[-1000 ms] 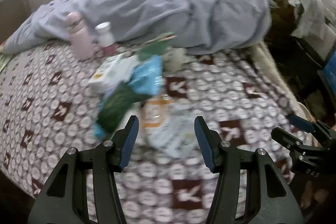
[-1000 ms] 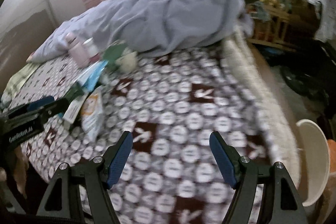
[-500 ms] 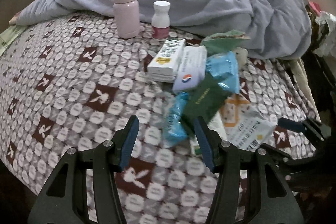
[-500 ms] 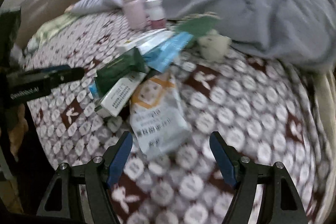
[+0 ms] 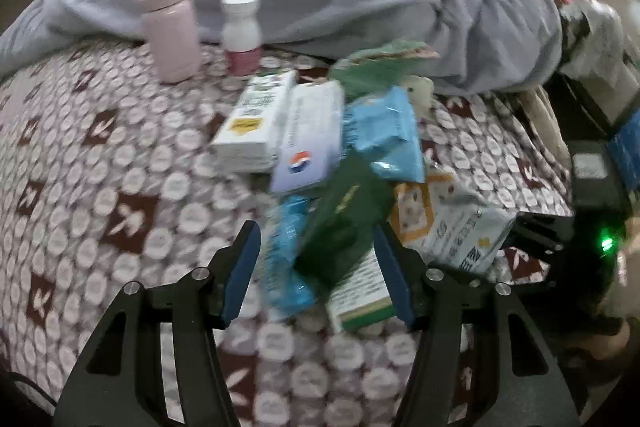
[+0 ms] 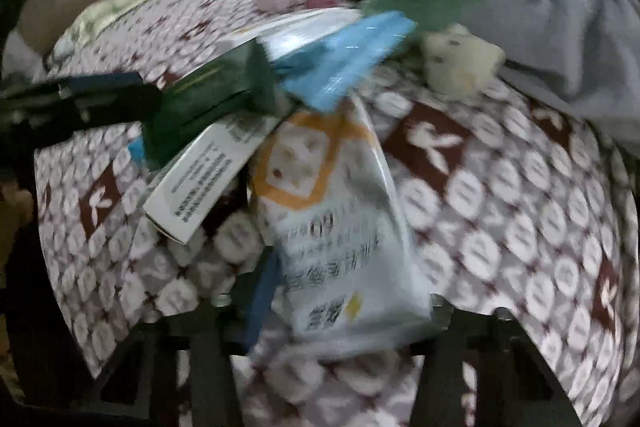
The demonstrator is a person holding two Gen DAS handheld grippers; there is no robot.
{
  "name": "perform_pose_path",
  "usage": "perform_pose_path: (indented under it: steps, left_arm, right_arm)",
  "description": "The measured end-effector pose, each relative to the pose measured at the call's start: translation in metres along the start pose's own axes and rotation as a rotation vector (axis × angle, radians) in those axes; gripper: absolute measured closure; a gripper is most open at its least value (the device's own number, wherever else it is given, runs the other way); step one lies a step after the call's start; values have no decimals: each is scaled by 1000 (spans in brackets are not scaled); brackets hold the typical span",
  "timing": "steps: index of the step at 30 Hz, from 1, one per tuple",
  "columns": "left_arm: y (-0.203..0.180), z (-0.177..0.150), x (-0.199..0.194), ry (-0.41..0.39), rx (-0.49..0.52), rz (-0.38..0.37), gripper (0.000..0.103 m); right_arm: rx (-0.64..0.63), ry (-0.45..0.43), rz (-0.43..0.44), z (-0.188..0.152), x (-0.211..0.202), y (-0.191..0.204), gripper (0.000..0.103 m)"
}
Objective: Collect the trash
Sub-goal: 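Grasp the dark green packet with the left tool while the right tool grasps the white-orange snack bag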
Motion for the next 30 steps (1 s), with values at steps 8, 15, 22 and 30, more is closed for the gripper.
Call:
perform_pose_path:
  steps: [8,15,22,30]
  left_arm:
    - [-25,-7,30,34,73,11,76]
    - [-18,-7,11,34,21,-23,92]
    - [-10,2,-23,-16,-20,-40,92]
    - [-18,-5,-29,-22,-4,-50,92]
  right_arm:
    - [183,-32,-21,-34,-29,-36,70]
    - [84,-90,-59,-27,-58,-26,30]
    - [-40,-12,-87,4,-21,-15,23]
    - [35,-3,-68,6,-10,-34,22]
Point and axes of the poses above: each gripper's, at about its wrist camera, not at the fingertips, and x roughly the way its jaws point, y to its left, z to its top, the point moved 6 cm from there along x, roughly the way its jaws point, and after that the axes turned 15 degrees about -x, right-handed, at the moved point
